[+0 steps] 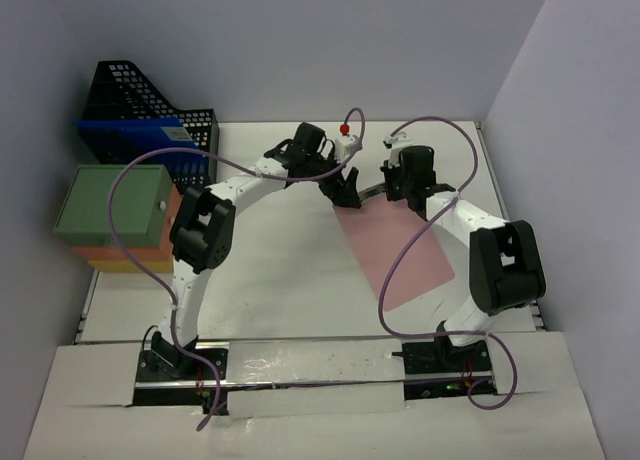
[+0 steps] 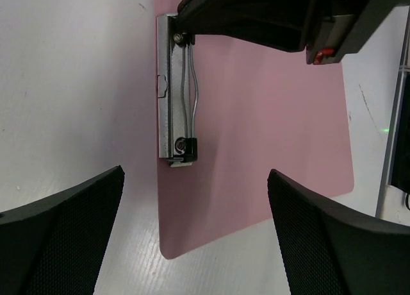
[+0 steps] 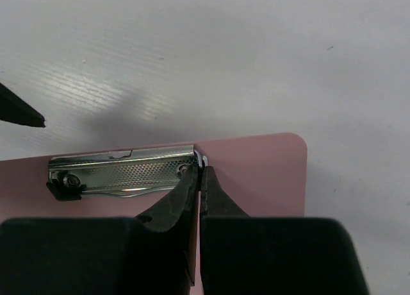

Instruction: Organize the desk

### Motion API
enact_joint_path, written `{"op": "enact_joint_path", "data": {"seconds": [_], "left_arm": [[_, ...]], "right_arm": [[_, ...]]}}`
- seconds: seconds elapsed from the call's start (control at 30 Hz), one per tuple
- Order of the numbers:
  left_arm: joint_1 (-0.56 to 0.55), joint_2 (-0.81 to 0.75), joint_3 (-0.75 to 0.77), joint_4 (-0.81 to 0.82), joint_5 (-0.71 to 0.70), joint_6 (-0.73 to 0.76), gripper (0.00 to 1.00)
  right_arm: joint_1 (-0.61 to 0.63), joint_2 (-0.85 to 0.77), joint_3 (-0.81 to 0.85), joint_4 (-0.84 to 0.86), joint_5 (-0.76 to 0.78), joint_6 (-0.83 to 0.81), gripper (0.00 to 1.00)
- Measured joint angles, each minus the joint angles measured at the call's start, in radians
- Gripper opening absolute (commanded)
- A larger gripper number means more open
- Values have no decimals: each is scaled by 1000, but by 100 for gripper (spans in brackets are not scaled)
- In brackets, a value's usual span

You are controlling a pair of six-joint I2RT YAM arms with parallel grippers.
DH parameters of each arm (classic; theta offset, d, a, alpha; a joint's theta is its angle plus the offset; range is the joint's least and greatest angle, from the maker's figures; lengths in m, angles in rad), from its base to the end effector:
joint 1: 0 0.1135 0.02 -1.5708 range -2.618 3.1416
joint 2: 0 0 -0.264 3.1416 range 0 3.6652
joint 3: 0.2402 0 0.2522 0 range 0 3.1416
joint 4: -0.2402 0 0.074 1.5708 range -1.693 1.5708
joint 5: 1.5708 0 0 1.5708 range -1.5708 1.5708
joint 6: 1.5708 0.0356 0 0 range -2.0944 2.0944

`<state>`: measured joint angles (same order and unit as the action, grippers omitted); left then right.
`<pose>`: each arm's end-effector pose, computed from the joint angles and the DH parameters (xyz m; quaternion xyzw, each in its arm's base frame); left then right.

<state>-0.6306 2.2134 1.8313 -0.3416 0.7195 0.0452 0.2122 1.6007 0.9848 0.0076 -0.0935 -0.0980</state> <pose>0.3927 -0.3158 0.2224 0.4194 0.7571 -0.4183 0.2757 0.3437 0.0774 0.2223 -0.1581 0.8715 0.0677 0.4593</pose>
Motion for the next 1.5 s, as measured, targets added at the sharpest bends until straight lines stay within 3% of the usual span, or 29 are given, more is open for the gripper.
{"op": "enact_joint_path", "data": {"seconds": [0.2, 0.33, 0.43, 0.47, 0.5, 0.57, 0.6, 0.73, 0.83, 0.93, 1.03, 1.2, 1.37, 1.5], "left_arm": [[-6, 35, 3, 24, 0, -1, 99], [-18, 81, 22, 33, 8, -4, 92], [-33, 118, 24, 33, 21, -3, 72], [-38, 130, 24, 31, 28, -5, 49], [-42, 141, 24, 28, 36, -6, 46], [-46, 151, 24, 23, 58, -13, 6], [-47, 151, 24, 19, 73, -18, 0], [-40, 135, 24, -12, 96, -38, 0], [-39, 106, 28, -52, 75, -11, 0], [-41, 73, 87, -145, 24, 58, 0], [-43, 36, 200, -231, -66, 120, 0], [-4, -96, 345, -251, -293, 23, 0], [152, -295, 356, -238, -521, -158, 0], [297, -408, 361, -246, -653, -292, 0]], "right_arm": [[3, -14, -27, 17, -1, 0, 0], [6, -34, -40, 30, -2, 0, 0], [9, -48, -43, 37, -4, 0, 0], [10, -52, -43, 39, -5, 0, 0], [11, -54, -43, 40, -4, 0, 0], [13, -55, -44, 39, -4, -2, 0], [14, -55, -46, 35, -1, -5, 0], [13, -65, -48, 44, -6, -8, 3], [15, -96, -48, 33, -21, -6, 36], [15, -153, -37, 1, -24, 3, 45], [14, -247, -18, -32, -19, 15, 48], [14, -438, 21, -80, 43, 102, 48], [42, -557, 50, -78, 141, 223, 48], [111, -563, 50, -78, 187, 276, 48]]}}
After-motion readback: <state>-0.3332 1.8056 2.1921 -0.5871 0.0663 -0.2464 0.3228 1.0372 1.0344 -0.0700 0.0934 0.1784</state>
